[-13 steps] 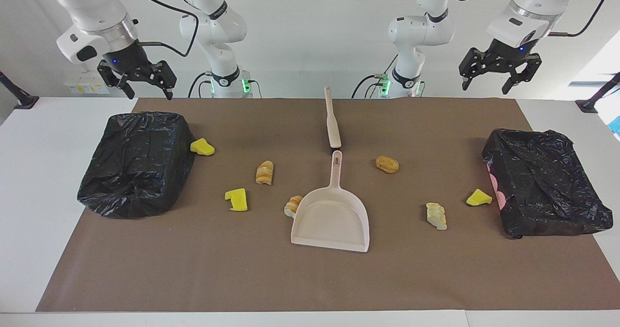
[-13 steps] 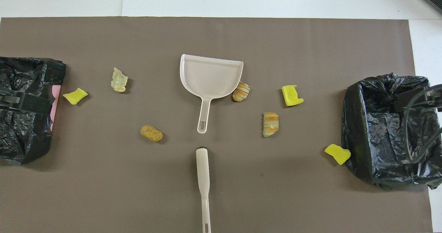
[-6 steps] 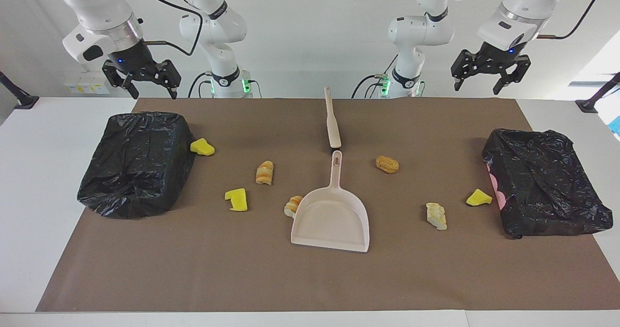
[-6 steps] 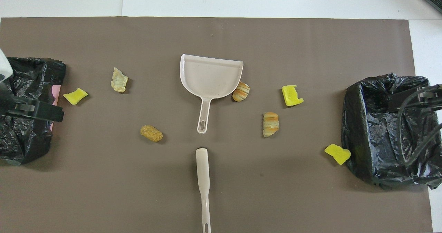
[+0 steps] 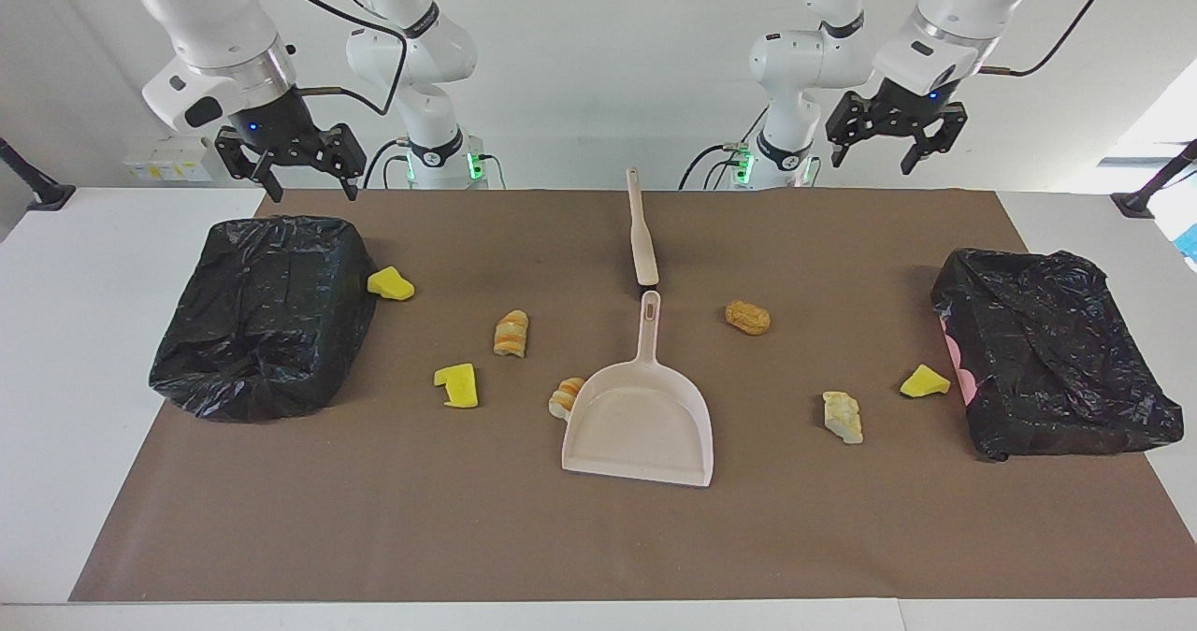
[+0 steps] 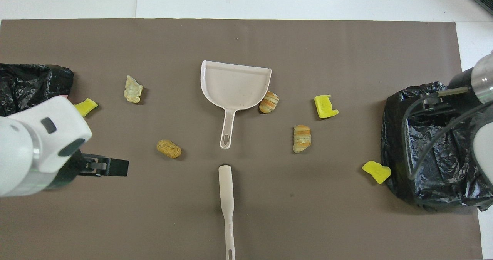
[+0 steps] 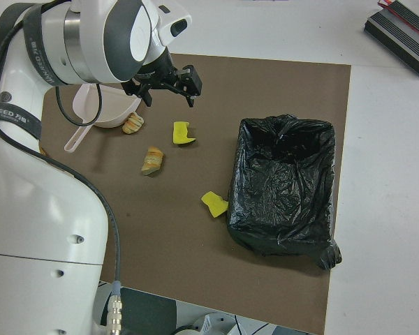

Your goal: Sweep and dump trash in bin

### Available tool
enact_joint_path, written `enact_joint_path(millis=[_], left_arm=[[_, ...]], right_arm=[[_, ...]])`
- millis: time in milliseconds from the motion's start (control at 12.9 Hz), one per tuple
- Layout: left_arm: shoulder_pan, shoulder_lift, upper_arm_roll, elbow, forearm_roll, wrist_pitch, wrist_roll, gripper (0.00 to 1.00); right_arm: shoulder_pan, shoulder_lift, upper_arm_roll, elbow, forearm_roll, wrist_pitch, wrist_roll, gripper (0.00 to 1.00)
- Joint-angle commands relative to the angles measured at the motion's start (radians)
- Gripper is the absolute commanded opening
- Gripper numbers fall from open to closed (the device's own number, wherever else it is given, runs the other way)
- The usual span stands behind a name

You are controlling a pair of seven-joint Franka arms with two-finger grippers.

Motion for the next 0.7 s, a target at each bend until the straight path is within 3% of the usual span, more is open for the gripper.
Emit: enact_joint_path(millis=[0,388,620], left_arm=[[0.001,-0.118,-0.110,-0.193,-0.039,0.088,-0.090,1.00],[0.000,-0.162,-0.315,-0.382,-0.154,0.263,-0.218,1.00],[-0.002,-0.164,-0.419,-0.437,-0.190,0.334,-0.273,1.00]], right_arm=[[0.072,0.118,0.025,0.095,0.001,0.039,0.044,1.00],[0.185,0.354,0.040,0.292,0.010,0.113,0.210,1.00],[0.238,0.444,0.042,0.293,0.012,0.227,0.317,1.00]])
